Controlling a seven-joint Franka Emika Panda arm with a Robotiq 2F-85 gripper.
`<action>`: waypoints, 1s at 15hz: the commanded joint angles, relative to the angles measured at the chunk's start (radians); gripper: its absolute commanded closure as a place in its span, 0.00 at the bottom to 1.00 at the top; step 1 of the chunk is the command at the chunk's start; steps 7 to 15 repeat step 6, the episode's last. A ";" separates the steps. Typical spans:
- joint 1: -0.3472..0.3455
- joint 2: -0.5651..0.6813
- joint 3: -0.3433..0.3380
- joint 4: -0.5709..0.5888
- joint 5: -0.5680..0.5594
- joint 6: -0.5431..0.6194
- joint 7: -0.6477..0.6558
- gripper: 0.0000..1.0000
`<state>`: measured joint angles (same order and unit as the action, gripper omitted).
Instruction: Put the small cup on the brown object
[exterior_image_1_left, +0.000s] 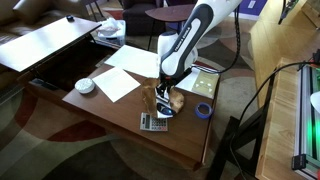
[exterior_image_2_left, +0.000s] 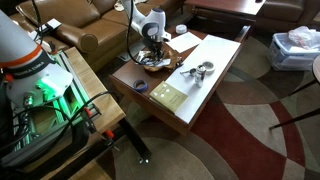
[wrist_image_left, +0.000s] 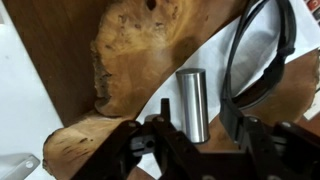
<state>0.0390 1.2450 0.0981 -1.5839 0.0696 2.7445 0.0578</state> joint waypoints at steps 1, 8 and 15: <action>-0.123 -0.096 0.078 -0.098 0.058 0.092 -0.063 0.11; -0.186 -0.127 0.099 -0.116 0.080 0.208 -0.071 0.00; -0.186 -0.127 0.099 -0.116 0.080 0.208 -0.071 0.00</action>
